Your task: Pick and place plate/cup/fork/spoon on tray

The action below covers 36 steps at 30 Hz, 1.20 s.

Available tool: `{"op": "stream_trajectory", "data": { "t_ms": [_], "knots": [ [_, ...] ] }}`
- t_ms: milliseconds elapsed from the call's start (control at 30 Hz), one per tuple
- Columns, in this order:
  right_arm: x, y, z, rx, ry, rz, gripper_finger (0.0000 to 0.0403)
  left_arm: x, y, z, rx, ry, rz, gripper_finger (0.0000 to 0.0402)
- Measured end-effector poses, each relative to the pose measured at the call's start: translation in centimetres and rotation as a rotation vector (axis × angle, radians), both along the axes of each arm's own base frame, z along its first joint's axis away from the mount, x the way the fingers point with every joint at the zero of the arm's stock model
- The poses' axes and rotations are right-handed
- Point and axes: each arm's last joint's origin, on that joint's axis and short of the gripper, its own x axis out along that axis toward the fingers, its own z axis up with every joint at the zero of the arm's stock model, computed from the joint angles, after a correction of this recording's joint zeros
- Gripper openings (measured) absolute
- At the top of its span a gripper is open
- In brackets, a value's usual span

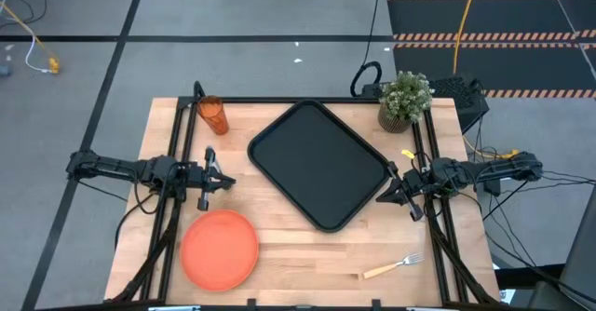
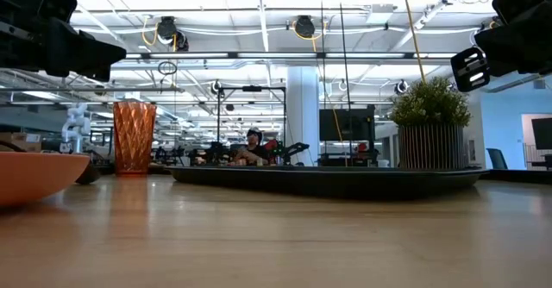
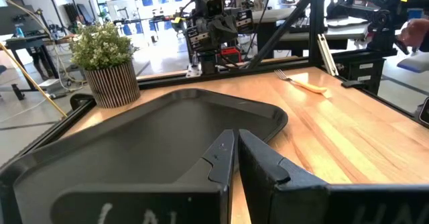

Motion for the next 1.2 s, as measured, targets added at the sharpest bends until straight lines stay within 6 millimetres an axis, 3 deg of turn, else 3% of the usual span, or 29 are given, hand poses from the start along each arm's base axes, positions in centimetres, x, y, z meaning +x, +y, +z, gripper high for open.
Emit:
{"op": "stream_trajectory", "data": {
  "t_ms": [167, 467, 733, 1067, 1200],
  "knots": [
    [0.0, 0.0, 0.0, 0.000, 0.000, 0.000, 0.0000, 0.0, 0.0, 0.2, 0.026, -0.027, -0.001, 0.0026],
    [0.0, 0.0, 0.0, 0.000, -0.002, 0.000, 0.0000, -0.2, 0.0, 2.4, 0.004, -0.256, 0.004, 0.0026],
    [0.0, 0.0, 1.2, 0.013, -0.128, 0.000, 0.0000, -1.2, 0.2, 5.1, -0.344, -0.524, -0.065, 0.0026],
    [-0.4, -0.1, 3.4, -0.163, -0.432, -0.032, 0.0000, -0.8, 0.1, 4.4, -0.291, -0.443, -0.044, 0.0026],
    [-0.5, -0.1, 3.6, -0.219, -0.481, -0.044, 0.0000, -0.6, 0.2, 3.9, -0.162, -0.400, 0.027, 0.0026]
  ]
}}
